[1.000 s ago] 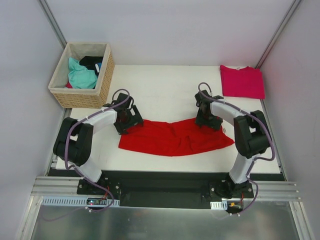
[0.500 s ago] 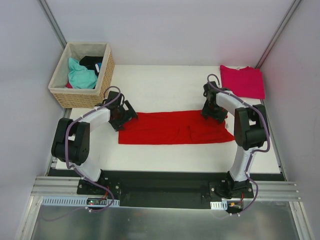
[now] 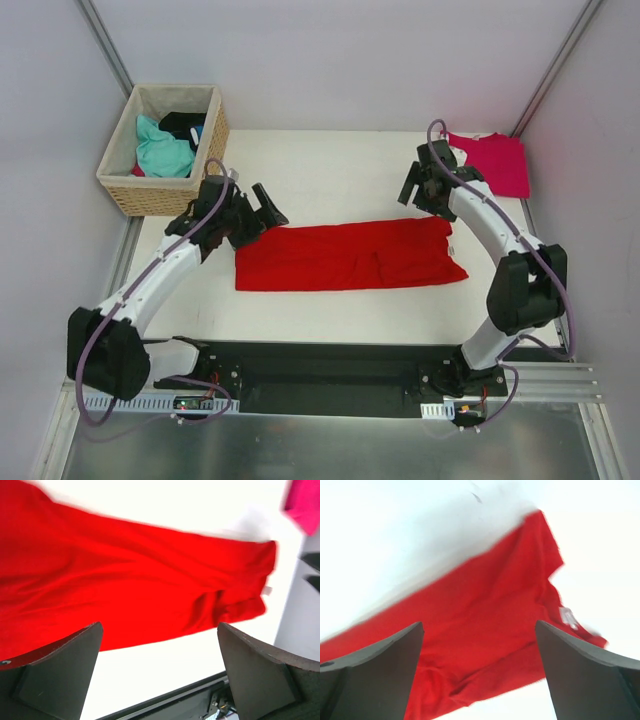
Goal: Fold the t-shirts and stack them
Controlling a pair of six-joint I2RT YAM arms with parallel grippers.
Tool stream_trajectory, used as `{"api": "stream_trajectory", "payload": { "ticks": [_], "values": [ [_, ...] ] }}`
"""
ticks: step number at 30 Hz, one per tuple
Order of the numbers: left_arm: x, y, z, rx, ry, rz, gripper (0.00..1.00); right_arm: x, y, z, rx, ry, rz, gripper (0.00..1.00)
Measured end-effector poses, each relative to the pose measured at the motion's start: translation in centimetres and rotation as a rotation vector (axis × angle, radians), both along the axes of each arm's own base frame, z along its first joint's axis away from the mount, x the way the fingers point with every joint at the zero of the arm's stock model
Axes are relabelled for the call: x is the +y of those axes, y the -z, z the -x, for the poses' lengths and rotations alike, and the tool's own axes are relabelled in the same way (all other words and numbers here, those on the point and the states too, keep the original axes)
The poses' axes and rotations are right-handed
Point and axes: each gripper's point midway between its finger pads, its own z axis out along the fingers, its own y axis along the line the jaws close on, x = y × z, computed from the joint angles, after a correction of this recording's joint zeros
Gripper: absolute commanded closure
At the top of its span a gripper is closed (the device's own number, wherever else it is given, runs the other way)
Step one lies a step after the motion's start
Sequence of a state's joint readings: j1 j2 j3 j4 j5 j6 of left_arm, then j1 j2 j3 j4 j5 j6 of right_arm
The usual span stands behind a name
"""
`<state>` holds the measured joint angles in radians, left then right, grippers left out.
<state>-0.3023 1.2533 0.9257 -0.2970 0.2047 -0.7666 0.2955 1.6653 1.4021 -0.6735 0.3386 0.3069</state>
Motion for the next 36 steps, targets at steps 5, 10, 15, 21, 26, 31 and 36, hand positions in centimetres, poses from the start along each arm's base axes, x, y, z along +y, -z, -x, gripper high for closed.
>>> {"api": "stream_trajectory", "payload": {
  "ticks": [5, 10, 15, 21, 26, 31, 36],
  "values": [
    [-0.5, -4.9, 1.0, -0.138, 0.055, 0.064, 0.01, 1.4, 2.3, -1.0, -0.047, -0.05, -0.202, 0.0],
    [-1.3, -6.4, 2.0, -0.178, 0.109, 0.116, 0.01, 1.5, 6.9, -0.3, -0.028, -0.036, -0.427, 0.04],
    [-1.8, -5.5, 3.2, -0.169, 0.151, 0.15, 0.01, 1.1, 6.7, -1.4, -0.085, -0.032, -0.509, 0.03],
    [-2.0, -5.0, 3.4, -0.165, 0.165, 0.161, 0.01, 1.1, 5.3, -3.1, -0.164, -0.056, -0.554, 0.03],
    [-2.0, -5.2, 3.3, -0.174, 0.168, 0.169, 0.01, 0.7, 5.0, -3.4, -0.179, -0.042, -0.562, 0.03],
    [-1.7, -5.1, 3.1, -0.173, 0.157, 0.17, 0.01, 0.6, 5.1, -3.6, -0.183, -0.037, -0.565, 0.03],
    [-1.3, -5.0, 2.9, -0.174, 0.144, 0.168, 0.01, 0.6, 6.7, -3.8, -0.153, -0.017, -0.57, 0.03]
  ]
}}
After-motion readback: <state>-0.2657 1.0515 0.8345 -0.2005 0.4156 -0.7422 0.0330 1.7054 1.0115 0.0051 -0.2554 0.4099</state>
